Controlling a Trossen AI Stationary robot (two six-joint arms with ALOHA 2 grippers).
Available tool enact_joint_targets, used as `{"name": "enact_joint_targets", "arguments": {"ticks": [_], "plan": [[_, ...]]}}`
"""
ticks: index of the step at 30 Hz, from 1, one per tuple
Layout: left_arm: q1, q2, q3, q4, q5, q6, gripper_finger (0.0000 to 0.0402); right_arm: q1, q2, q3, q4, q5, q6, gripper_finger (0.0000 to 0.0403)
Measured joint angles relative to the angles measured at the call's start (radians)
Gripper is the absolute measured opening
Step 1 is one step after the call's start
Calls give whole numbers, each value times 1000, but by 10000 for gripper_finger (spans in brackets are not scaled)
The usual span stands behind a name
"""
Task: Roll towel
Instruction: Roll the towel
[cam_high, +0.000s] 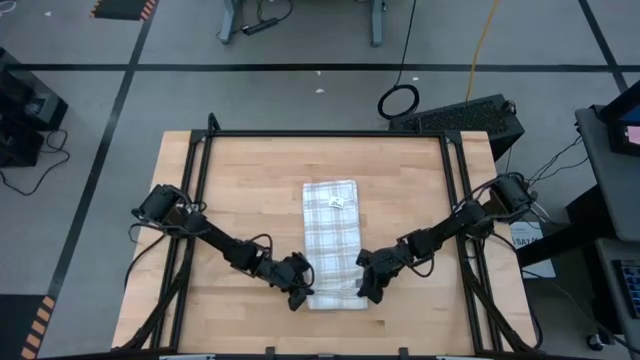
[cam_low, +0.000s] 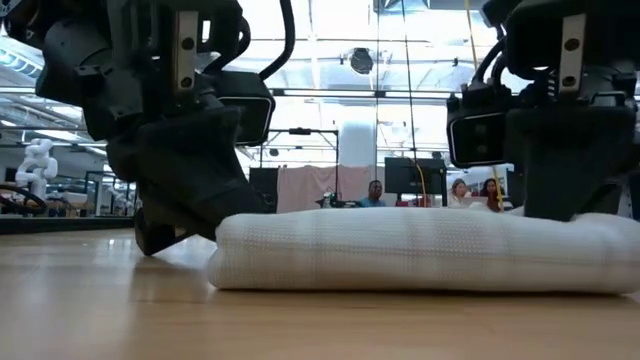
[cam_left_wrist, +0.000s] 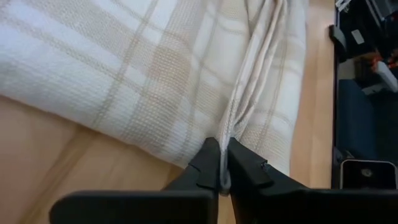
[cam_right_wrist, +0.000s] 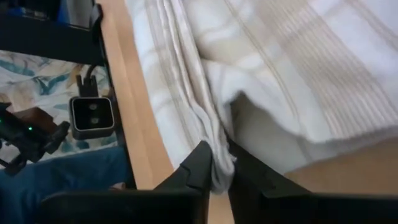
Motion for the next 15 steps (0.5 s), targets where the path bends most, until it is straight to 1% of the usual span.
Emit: {"name": "enact_joint_targets", "arguments": {"ticks": [3, 6, 10, 12, 15], "plan": [[0, 1, 0, 1, -9, 1, 30, 0, -2, 0, -9, -1, 2, 54], [0, 2, 0, 2, -17, -1, 28, 0, -22, -2, -49, 2, 12, 78], [0, 2, 0, 1, -26, -2, 20, 8, -116, -5, -162, 32, -22, 110], [0, 2, 0, 0, -27, -8, 20, 35, -186, -4, -229, 93, -65, 123], [1, 2, 0, -2, -31, -26, 20, 110, -281, -4, -293, 244, -163, 138]]}}
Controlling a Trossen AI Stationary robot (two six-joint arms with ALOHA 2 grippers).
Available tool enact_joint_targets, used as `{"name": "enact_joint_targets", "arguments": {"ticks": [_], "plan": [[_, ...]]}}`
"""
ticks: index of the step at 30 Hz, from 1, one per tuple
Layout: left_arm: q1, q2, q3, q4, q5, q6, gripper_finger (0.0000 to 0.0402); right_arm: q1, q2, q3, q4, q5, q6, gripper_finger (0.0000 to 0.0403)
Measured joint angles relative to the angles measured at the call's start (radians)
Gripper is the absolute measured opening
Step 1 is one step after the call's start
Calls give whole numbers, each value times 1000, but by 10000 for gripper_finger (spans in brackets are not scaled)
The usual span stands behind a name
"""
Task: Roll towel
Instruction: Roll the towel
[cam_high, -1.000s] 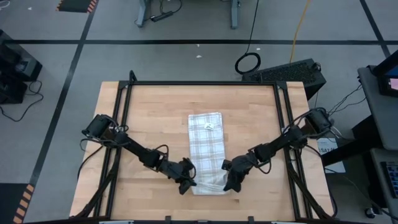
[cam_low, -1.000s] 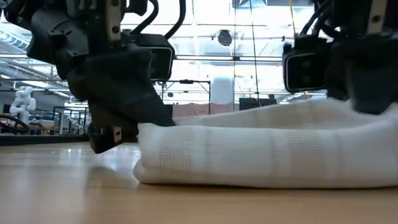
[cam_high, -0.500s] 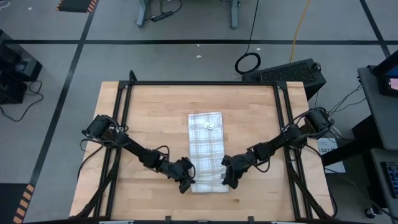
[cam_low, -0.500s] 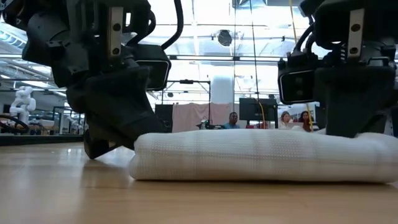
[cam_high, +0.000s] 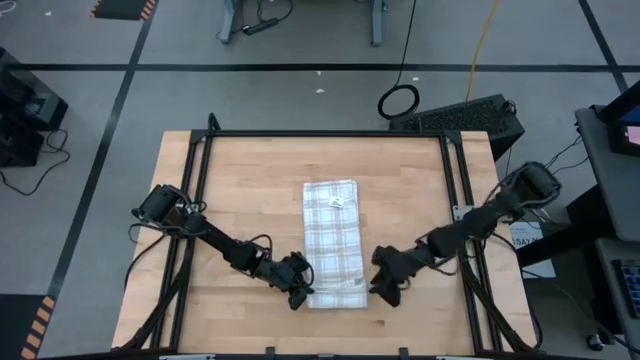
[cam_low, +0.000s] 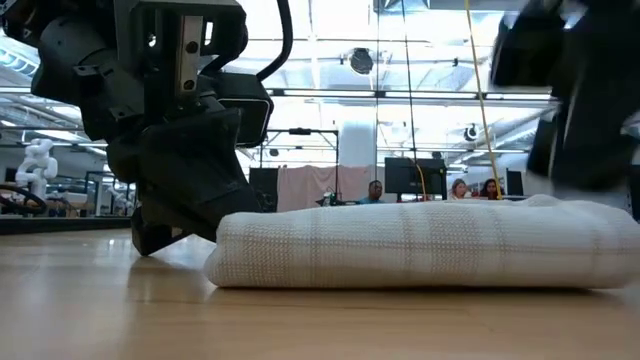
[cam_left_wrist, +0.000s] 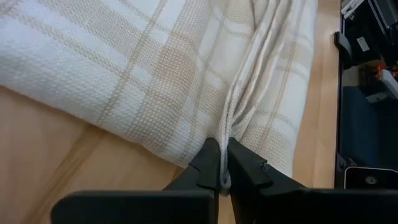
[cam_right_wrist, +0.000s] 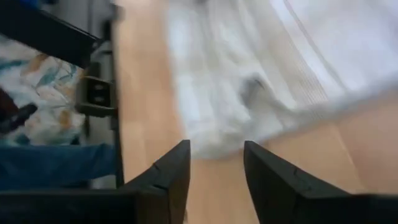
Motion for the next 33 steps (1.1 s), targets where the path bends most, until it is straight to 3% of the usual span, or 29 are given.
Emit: {"name": "enact_joint_targets", "arguments": {"ticks": [4, 8, 17, 24, 33], "plan": [[1, 0, 1, -12, -1, -15, 20, 135, -52, 2, 51, 233, -188, 161], [2, 0, 1, -19, -3, -26, 20, 219, -2, 4, 186, 387, -314, 201], [2, 0, 1, -28, -8, -28, 20, 218, 217, 55, 284, 405, -421, 267], [2, 0, 1, -37, -8, -30, 20, 210, 332, 107, 293, 481, -438, 270], [2, 1, 1, -37, -8, -30, 21, 198, 394, 113, 284, 438, -312, 270]]}}
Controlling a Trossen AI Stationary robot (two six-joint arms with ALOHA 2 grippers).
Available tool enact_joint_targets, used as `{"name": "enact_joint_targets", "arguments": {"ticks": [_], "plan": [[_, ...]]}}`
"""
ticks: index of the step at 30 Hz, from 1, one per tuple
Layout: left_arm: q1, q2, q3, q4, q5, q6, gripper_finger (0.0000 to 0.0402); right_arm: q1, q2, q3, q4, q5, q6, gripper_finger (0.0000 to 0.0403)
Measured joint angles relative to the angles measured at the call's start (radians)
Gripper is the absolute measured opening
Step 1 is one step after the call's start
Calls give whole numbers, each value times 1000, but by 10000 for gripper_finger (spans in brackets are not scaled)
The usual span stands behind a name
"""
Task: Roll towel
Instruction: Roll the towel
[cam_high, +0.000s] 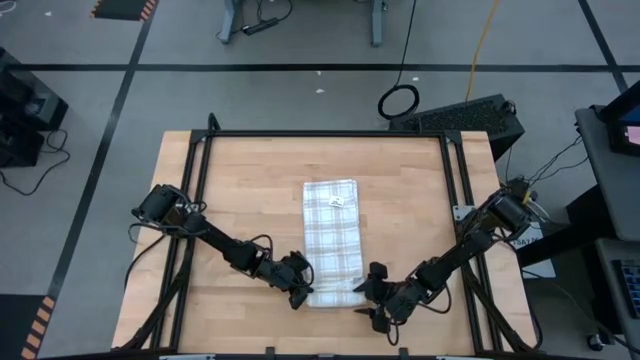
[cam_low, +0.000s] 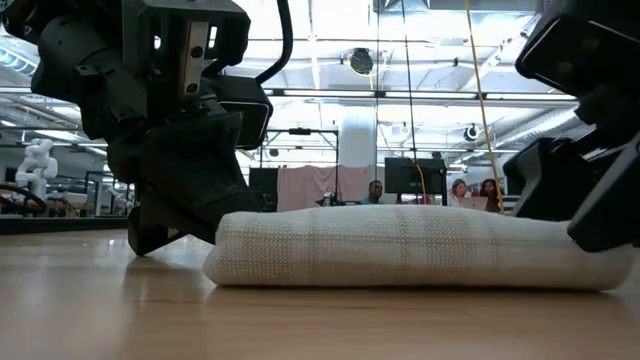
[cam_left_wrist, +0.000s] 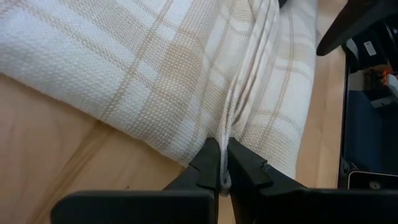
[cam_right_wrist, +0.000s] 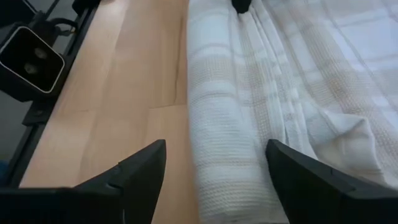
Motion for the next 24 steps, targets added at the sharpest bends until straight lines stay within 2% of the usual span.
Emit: {"name": "enact_joint_targets", "arguments": {"ticks": [7, 11, 16, 20, 24], "plan": [[1, -25, -3, -9, 2, -4, 25, -22, 1, 1, -15, -35, 24, 270], [2, -89, -5, -77, 27, 28, 56, -27, 1, 1, -20, -37, 34, 270], [1, -201, -5, -261, 44, 66, 103, -28, 1, 0, -22, -38, 50, 270], [-24, -280, 8, -182, 10, 245, 133, -28, 1, 0, -23, -38, 51, 270], [-87, -274, 72, -128, -91, 483, 164, -28, 2, -1, -23, -38, 51, 270]]}}
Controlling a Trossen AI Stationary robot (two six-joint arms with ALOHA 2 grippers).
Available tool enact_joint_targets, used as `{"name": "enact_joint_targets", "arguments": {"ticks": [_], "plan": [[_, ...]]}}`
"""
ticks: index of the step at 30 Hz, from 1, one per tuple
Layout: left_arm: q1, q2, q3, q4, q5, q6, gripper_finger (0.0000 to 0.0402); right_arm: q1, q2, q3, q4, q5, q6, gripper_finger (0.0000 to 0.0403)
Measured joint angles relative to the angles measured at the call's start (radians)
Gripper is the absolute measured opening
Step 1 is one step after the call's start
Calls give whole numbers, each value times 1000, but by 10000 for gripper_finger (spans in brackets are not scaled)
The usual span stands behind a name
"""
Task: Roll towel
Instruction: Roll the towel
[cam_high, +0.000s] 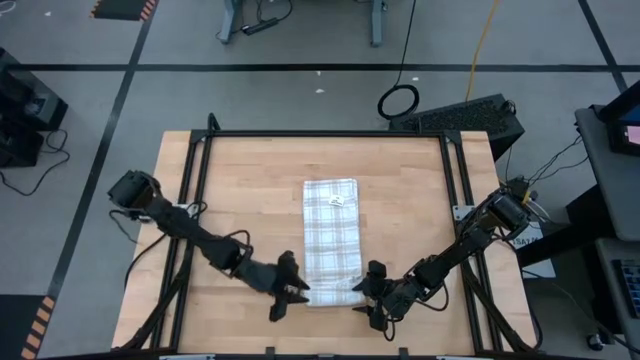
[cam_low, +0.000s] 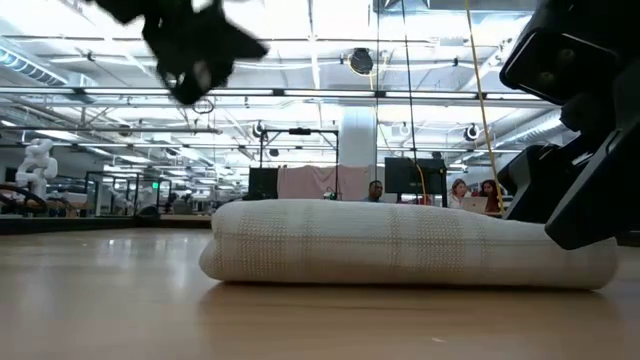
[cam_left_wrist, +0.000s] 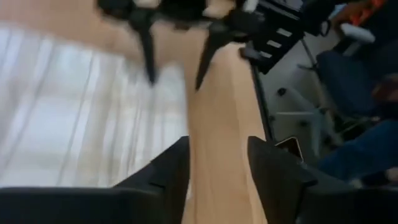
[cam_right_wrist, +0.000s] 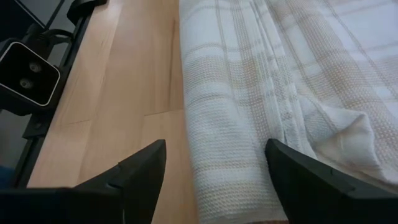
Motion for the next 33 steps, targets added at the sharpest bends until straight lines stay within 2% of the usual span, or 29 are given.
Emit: {"name": "enact_joint_targets", "arguments": {"ticks": [8, 12, 21, 30, 33], "plan": [[-48, 151, 68, -4, -152, 121, 258, 0, 1, -1, 3, -2, 0, 270], [-44, 233, 91, -6, -167, 168, 287, 0, 1, -1, 3, -3, 0, 270], [-47, 334, 139, 24, -149, 199, 290, 0, 1, -1, 0, -3, -7, 270], [-47, 381, 152, -26, -147, 134, 290, 0, 1, -1, -5, -1, -10, 269], [-45, 379, 154, -66, -144, 77, 290, 0, 2, -2, -5, 0, -10, 256]]}}
